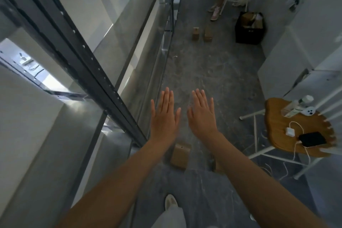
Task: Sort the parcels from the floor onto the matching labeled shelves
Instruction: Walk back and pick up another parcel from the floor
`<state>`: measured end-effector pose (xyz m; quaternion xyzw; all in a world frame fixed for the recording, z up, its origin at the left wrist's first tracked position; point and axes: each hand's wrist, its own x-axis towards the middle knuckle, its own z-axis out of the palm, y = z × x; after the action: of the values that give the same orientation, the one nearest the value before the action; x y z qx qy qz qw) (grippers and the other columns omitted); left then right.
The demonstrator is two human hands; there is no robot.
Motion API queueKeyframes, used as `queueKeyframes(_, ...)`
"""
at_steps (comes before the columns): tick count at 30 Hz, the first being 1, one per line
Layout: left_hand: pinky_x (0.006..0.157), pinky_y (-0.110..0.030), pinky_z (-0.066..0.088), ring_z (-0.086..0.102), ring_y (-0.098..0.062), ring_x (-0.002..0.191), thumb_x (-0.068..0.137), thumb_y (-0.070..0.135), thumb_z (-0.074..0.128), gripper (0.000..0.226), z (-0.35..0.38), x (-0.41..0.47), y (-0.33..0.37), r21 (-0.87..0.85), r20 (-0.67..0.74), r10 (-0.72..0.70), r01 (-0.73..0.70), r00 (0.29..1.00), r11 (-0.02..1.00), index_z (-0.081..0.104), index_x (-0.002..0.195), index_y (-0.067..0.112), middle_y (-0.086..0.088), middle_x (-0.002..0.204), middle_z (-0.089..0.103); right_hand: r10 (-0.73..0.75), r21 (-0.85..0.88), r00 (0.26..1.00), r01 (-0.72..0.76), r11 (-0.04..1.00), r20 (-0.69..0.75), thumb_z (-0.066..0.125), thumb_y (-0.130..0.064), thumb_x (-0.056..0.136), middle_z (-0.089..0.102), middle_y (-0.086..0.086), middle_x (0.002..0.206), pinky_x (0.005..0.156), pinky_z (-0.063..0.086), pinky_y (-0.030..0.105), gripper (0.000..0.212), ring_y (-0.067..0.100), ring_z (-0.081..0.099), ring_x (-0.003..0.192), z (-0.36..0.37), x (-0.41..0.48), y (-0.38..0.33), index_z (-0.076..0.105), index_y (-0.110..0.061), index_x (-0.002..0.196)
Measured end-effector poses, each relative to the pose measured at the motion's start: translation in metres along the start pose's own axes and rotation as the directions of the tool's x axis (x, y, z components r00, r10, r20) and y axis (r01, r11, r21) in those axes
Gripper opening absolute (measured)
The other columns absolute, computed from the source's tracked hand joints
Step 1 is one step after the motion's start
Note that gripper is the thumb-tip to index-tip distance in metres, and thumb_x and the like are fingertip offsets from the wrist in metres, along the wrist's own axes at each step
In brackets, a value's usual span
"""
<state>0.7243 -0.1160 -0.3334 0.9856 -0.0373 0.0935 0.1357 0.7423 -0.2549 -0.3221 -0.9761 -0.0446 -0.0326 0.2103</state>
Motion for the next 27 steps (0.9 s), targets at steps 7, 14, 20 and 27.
queueKeyframes(7,0.127,-0.052,0.006,0.011,-0.024,0.159,0.106,0.044,0.015,0.068,0.026,0.039,-0.017,0.030,0.055,0.001,-0.002,0.998,1.000,0.019,0.162,0.005,-0.011,0.172,0.014,0.037,0.009,0.998,-0.037,0.999,0.059,0.031,-0.026,0.104,0.015,0.007,0.166,0.124,-0.002,0.045,0.057,0.019,0.004,0.155,0.024,0.048,0.010,0.019,-0.008,0.157)
queueKeyframes(14,0.127,-0.048,-0.004,0.001,-0.017,0.159,0.106,0.046,0.010,0.069,0.060,0.057,-0.023,-0.013,0.093,-0.090,0.092,0.992,0.996,0.014,0.163,0.008,-0.007,0.173,0.008,-0.015,-0.036,0.991,0.020,0.999,0.132,0.031,-0.026,0.105,0.013,0.006,0.167,0.125,-0.002,0.045,0.058,0.018,0.002,0.155,0.043,0.095,0.032,0.016,-0.009,0.158)
queueKeyframes(20,0.129,-0.051,0.000,0.003,-0.019,0.160,0.103,0.046,0.005,0.072,0.090,0.065,-0.028,-0.025,0.129,-0.259,0.264,0.957,0.964,0.012,0.164,0.009,-0.007,0.174,0.007,-0.128,-0.059,0.953,0.150,0.987,0.276,0.029,-0.026,0.105,0.011,0.004,0.167,0.124,-0.004,0.044,0.058,0.016,-0.001,0.155,0.074,0.134,0.049,0.012,-0.010,0.158)
queueKeyframes(27,0.127,-0.045,-0.006,0.003,-0.018,0.161,0.103,0.044,0.010,0.070,0.142,0.057,-0.039,-0.025,0.182,-0.414,0.425,0.892,0.905,0.015,0.164,0.010,-0.005,0.174,0.008,-0.199,-0.053,0.893,0.239,0.969,0.403,0.030,-0.026,0.104,0.012,0.004,0.167,0.124,-0.003,0.045,0.059,0.017,0.000,0.155,0.133,0.140,0.084,0.013,-0.009,0.158)
